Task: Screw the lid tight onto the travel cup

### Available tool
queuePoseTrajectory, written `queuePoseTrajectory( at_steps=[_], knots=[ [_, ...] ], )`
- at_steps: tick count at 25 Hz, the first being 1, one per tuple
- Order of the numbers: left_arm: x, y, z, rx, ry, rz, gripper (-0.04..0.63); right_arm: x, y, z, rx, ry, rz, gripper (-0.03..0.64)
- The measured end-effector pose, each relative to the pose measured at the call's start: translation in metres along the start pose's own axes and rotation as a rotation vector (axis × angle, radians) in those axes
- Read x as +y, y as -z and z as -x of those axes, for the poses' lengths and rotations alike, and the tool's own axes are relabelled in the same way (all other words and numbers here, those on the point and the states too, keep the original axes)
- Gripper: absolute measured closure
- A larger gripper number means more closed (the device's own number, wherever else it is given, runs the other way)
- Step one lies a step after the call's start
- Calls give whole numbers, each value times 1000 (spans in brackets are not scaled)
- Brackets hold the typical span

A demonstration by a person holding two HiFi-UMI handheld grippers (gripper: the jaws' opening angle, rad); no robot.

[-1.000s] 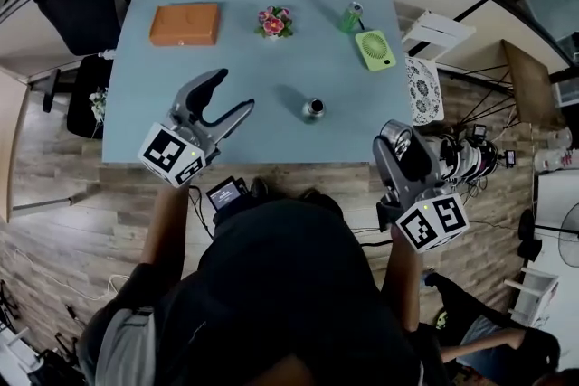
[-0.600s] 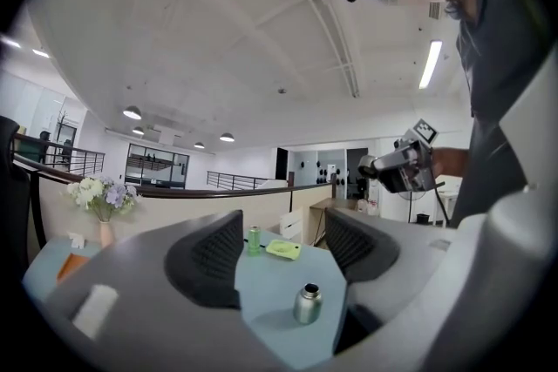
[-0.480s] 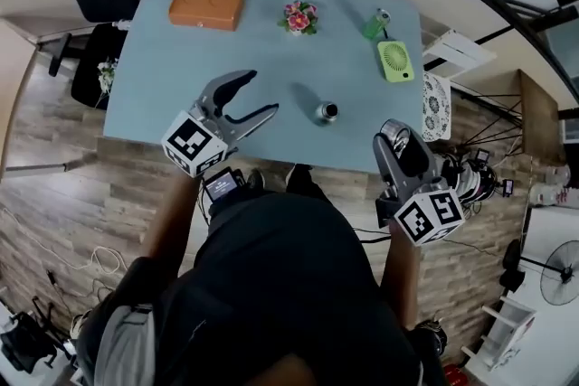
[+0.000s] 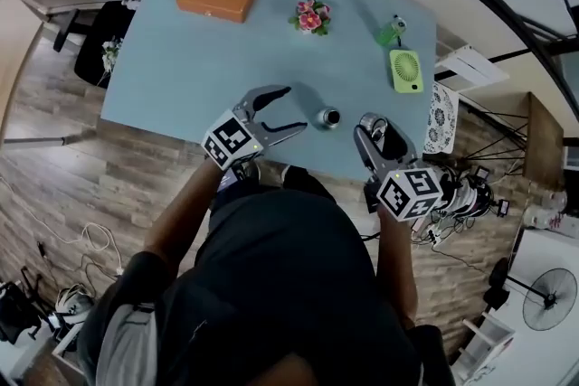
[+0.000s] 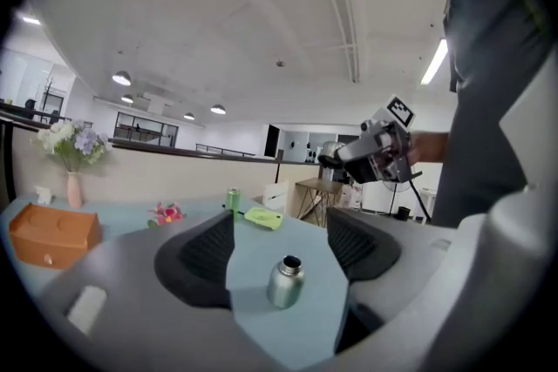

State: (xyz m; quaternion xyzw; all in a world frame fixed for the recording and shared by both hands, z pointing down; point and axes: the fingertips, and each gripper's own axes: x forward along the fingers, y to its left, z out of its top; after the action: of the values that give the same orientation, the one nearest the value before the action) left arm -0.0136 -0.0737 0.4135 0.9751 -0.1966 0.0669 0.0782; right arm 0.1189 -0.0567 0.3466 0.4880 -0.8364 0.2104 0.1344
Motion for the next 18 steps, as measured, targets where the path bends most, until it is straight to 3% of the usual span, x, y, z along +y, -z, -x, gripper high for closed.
queuePoseTrajectory(
  at_steps=[10, 18],
  knots=[
    [-11, 93, -73, 162, 80, 40, 204, -19, 64, -56, 190, -66, 44, 357],
    [-14, 142, -114, 219, 97, 37, 183, -30, 109, -87, 310, -96, 141, 357]
  ],
)
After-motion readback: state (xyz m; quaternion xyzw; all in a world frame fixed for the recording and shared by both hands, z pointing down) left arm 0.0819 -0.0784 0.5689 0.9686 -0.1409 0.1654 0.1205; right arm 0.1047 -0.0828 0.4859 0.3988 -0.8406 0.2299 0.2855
